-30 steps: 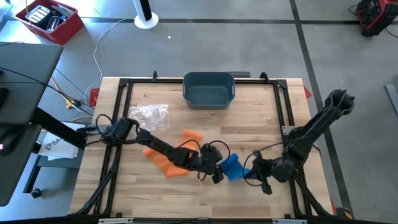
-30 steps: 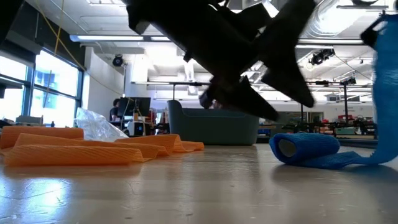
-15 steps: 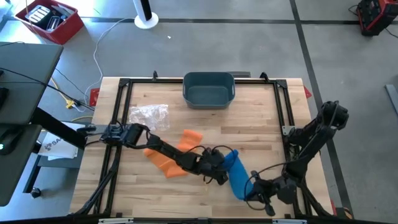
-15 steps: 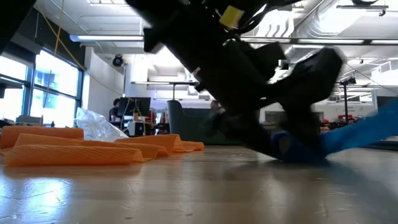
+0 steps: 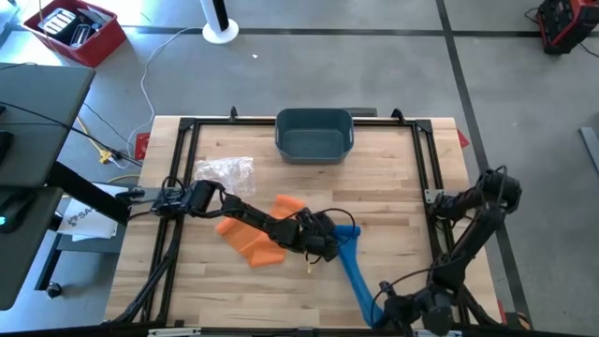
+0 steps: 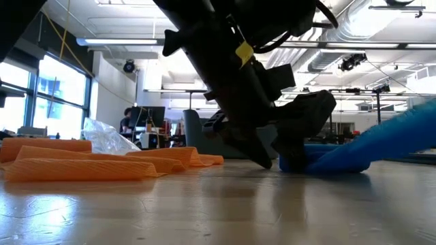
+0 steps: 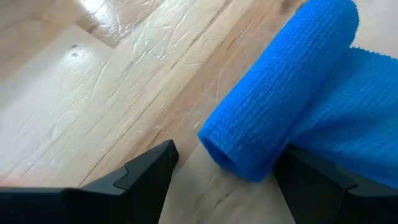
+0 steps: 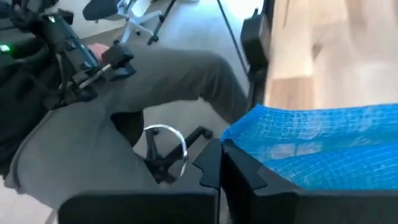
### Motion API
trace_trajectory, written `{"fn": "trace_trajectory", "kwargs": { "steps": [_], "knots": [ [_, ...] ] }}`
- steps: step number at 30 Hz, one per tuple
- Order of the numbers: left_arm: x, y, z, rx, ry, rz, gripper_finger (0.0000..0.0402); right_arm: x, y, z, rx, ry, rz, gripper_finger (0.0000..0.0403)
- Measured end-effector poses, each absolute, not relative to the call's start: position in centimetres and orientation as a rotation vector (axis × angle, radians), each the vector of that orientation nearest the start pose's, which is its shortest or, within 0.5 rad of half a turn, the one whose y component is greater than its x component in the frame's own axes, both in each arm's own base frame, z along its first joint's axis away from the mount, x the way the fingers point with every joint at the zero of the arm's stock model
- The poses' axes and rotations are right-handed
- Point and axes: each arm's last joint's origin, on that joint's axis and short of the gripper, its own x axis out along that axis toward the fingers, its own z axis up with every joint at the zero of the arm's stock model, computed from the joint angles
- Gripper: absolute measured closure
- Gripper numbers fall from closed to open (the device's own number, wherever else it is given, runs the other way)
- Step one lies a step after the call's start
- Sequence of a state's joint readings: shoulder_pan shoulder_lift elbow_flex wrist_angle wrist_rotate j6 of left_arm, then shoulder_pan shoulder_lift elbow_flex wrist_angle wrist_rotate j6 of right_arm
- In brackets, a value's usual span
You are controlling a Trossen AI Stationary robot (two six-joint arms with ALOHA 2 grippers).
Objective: Roll bandage
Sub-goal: Roll the blue bandage
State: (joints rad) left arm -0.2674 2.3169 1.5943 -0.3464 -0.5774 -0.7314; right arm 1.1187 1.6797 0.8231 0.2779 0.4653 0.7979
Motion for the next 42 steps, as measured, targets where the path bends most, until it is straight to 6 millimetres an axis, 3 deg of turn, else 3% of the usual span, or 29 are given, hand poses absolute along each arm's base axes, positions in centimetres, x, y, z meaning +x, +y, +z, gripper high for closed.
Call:
{"fn": "trace_trajectory", "kwargs": {
  "steps": [4, 9, 16, 21, 25, 32, 42],
  "knots": [
    [45.4, -11.3, 10.3, -0.244, 0.808, 0.579, 0.0138, 16.0, 30.3, 15.4, 0.332, 0.681, 0.411, 0.0403],
    [44.3, -13.8, 11.6, -0.261, 0.832, 0.502, 0.0138, 16.1, 30.1, 14.5, 0.273, 0.751, 0.307, 0.0403],
    [43.3, -16.6, 15.8, -0.332, 0.736, 0.410, 0.0138, 16.2, 29.2, 15.1, 0.219, 0.811, 0.205, 0.0403],
    [44.3, -17.1, 16.2, -0.343, 0.613, 0.383, 0.0138, 16.6, 28.9, 15.1, 0.218, 0.802, 0.189, 0.0403],
    [45.6, -16.3, 14.9, -0.333, 0.552, 0.389, 0.0138, 16.8, 28.9, 15.2, 0.208, 0.807, 0.206, 0.0403],
    [46.4, -13.6, 11.4, -0.322, 0.639, 0.473, 0.0138, 17.0, 29.0, 15.3, 0.217, 0.802, 0.219, 0.0403],
    [45.6, -11.1, 10.8, -0.176, 0.771, 0.580, 0.0138, 15.7, 30.2, 15.5, 0.310, 0.785, 0.255, 0.0403]
  ]
}}
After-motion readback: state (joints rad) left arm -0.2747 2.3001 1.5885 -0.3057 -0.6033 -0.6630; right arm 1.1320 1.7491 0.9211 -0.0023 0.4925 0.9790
